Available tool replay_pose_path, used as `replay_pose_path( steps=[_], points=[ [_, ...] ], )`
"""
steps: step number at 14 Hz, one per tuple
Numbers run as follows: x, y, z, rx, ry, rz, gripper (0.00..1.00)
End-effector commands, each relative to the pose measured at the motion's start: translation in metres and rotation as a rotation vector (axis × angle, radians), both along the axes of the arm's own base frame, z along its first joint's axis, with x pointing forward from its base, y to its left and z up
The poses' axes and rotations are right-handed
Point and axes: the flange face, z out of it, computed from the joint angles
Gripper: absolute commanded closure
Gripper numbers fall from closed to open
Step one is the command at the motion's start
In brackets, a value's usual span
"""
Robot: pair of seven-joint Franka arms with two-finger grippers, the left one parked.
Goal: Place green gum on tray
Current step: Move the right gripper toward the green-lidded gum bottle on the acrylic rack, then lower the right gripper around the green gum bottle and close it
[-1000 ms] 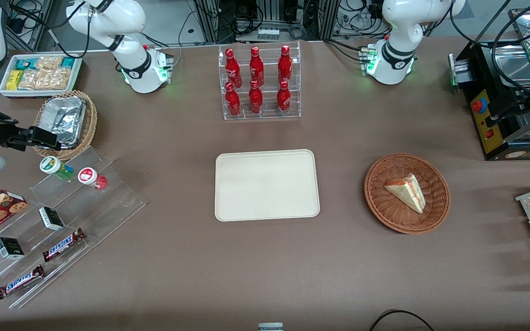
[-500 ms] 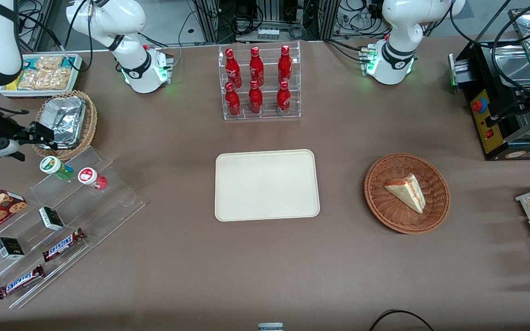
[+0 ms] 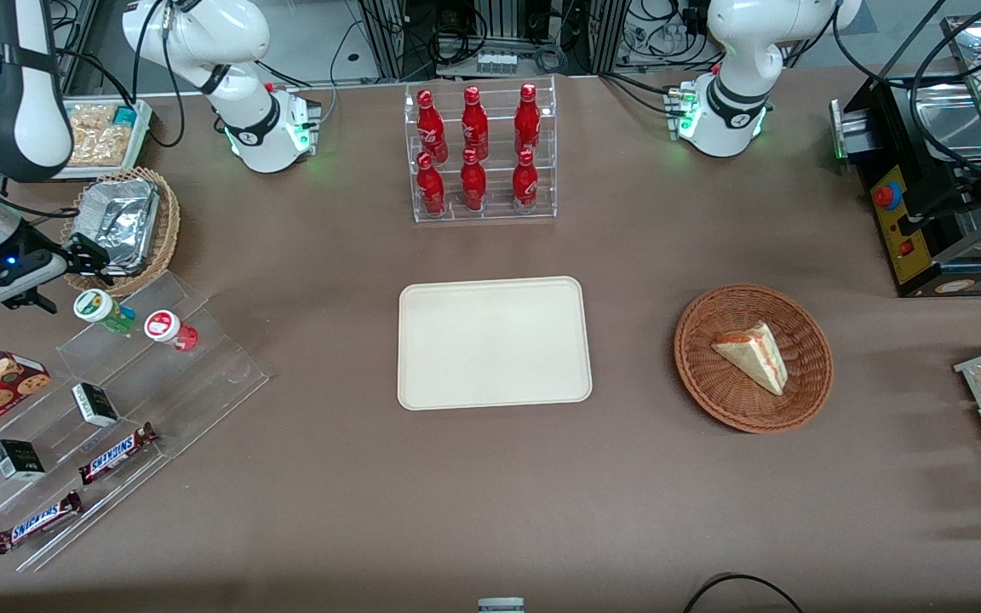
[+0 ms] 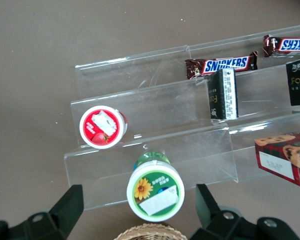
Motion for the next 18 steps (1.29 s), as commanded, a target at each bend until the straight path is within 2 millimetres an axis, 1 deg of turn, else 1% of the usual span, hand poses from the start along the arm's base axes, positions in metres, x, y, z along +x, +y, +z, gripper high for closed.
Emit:
replay_pose_path(
  steps=[1, 4, 6, 7, 10, 11, 12, 13, 14, 15, 16, 18],
  points=[
    [0.002, -0.002, -0.009, -0.022, -0.037, 0.046, 0.0],
    [0.006, -0.007, -0.022, -0.03, -0.028, 0.05, 0.0],
    [0.007, -0.01, -0.028, -0.03, -0.024, 0.043, 0.0],
    [0.006, -0.015, -0.033, -0.032, -0.019, 0.034, 0.0],
    [0.007, -0.019, -0.038, -0.036, -0.019, 0.027, 0.0],
    [0.007, -0.019, -0.038, -0.036, -0.019, 0.027, 0.01],
    [0.007, -0.018, -0.038, -0.036, -0.019, 0.029, 0.06],
    [0.008, -0.018, -0.038, -0.037, -0.021, 0.028, 0.24],
    [0.007, -0.018, -0.038, -0.033, -0.017, 0.025, 0.54],
    [0.007, -0.018, -0.038, -0.032, -0.015, 0.022, 0.8],
    [0.008, -0.018, -0.04, -0.03, -0.009, 0.018, 1.0],
    [0.01, -0.016, -0.038, -0.029, -0.008, 0.019, 1.0]
  ],
)
